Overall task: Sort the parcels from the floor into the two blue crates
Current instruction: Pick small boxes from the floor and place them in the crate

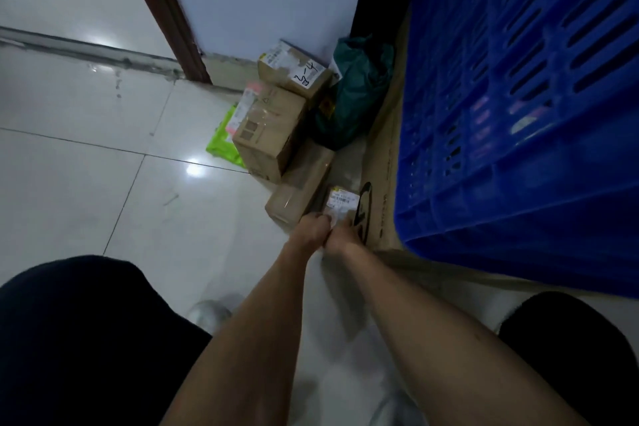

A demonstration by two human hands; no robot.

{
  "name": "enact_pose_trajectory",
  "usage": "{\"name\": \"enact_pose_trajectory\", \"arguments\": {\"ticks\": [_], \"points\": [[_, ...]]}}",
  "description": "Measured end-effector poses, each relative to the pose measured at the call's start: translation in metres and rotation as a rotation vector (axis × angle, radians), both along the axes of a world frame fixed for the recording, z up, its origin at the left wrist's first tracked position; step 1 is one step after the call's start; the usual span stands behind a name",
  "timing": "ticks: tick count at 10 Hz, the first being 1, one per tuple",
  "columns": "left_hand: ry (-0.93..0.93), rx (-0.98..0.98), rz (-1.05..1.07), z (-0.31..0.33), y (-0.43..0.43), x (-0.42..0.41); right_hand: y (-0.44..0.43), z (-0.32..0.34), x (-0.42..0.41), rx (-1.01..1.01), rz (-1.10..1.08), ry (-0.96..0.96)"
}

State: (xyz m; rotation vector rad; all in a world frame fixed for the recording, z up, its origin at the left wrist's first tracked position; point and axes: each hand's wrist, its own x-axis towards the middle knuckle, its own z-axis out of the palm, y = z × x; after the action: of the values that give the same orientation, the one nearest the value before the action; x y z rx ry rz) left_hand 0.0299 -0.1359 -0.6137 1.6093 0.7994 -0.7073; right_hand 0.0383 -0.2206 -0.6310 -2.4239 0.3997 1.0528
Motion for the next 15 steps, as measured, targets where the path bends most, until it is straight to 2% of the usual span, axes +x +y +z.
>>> {"name": "enact_pose_trajectory", "arguments": {"ticks": [1,3,4,6,8,10,11,12,13,14,15], "points": [[-0.043,0.094,-0.061,-0.031,0.000,0.004,0.007,-0.029,-0.004,0.039,-0.132,0.010],[-0.032,0.096,-0.007,-0.032,-0.003,0.005,0.009,-0.040,-0.006,0.090,-0.397,-0.084],[-0.038,0.040,0.064,-0.029,-0.005,0.009,0.012,-0.026,-0.003,0.066,-0.407,-0.099],[0.001,-0.032,0.125,0.033,0.008,0.006,0.024,0.057,-0.012,-0.008,-0.259,-0.085],[0.046,-0.056,0.208,0.158,0.031,-0.004,0.041,0.193,-0.023,-0.002,-0.148,-0.097],[0.131,0.169,0.235,0.313,0.047,-0.017,0.045,0.340,-0.040,-0.043,0.111,-0.065],[0.101,0.276,0.303,0.393,0.053,-0.021,0.045,0.418,-0.051,0.011,0.218,-0.077],[0.079,0.369,0.246,0.467,0.051,-0.023,0.039,0.487,-0.065,0.087,0.193,-0.099],[0.039,0.435,0.033,0.535,0.045,-0.025,0.026,0.542,-0.083,0.165,0.188,-0.089],[0.033,0.357,-0.019,0.572,0.050,-0.032,0.011,0.589,-0.102,0.199,0.175,-0.099],[-0.008,0.267,-0.006,0.611,0.041,-0.041,-0.013,0.633,-0.113,0.238,0.099,-0.214]]}}
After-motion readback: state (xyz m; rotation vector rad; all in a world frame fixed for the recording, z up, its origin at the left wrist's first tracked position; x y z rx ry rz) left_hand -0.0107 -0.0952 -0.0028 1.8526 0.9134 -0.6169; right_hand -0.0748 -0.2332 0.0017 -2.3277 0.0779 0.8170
